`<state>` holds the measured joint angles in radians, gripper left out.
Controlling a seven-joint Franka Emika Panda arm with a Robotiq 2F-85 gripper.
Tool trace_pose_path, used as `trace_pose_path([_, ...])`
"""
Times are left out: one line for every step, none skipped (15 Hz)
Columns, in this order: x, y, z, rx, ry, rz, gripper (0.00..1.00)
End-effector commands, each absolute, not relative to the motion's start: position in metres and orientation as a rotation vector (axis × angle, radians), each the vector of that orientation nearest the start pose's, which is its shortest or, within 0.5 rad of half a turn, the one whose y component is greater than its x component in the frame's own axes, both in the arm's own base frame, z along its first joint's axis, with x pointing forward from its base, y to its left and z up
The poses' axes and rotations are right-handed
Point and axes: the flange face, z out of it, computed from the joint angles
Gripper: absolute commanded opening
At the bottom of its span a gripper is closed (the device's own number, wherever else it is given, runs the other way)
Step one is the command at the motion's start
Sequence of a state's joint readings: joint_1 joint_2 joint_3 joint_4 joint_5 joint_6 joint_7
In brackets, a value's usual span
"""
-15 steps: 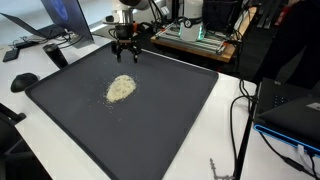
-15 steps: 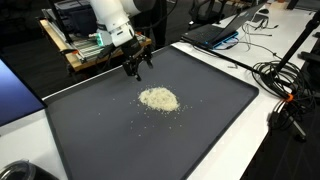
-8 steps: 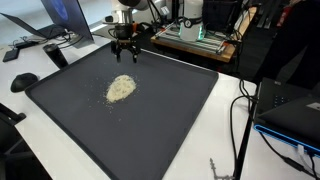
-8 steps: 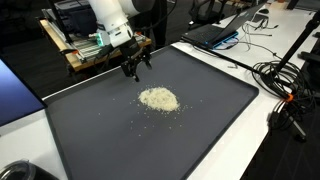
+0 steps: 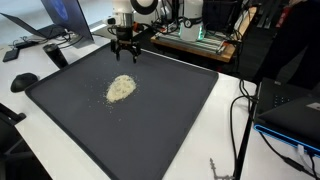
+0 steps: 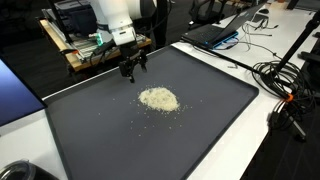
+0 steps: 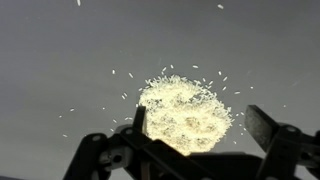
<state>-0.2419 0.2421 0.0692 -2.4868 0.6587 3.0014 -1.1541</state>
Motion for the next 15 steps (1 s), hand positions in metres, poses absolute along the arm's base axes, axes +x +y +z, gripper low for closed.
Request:
trace_pose_path([0.465, -0.114, 0.218, -3.127, -0.601, -0.456, 1.00])
trace_pose_path([0.466, -0.112, 0.219, -3.139, -0.622, -0.447, 1.00])
trace_pose_path([0.468, -0.105, 0.220, -3.154, -0.640, -0.455, 1.00])
trace_pose_path([0.471, -0.101, 0.222, -3.161, -0.663, -0.453, 1.00])
trace_pose_path([0.475, -0.097, 0.224, -3.180, -0.669, -0.456, 1.00])
trace_pose_path([0.478, -0.095, 0.226, -3.194, -0.671, -0.454, 1.00])
trace_pose_path([0.482, -0.091, 0.226, -3.208, -0.685, -0.442, 1.00])
trace_pose_path([0.485, -0.088, 0.227, -3.226, -0.691, -0.431, 1.00])
trace_pose_path([0.488, -0.084, 0.226, -3.243, -0.704, -0.415, 1.00])
trace_pose_path([0.491, -0.079, 0.227, -3.260, -0.715, -0.408, 1.00])
trace_pose_path([0.493, -0.073, 0.228, -3.272, -0.731, -0.404, 1.00])
trace_pose_path([0.496, -0.065, 0.228, -3.292, -0.745, -0.404, 1.00])
trace_pose_path([0.499, -0.058, 0.230, -3.304, -0.759, -0.401, 1.00])
trace_pose_path([0.502, -0.050, 0.230, -3.323, -0.775, -0.397, 1.00])
trace_pose_path([0.504, -0.041, 0.230, -3.338, -0.792, -0.385, 1.00])
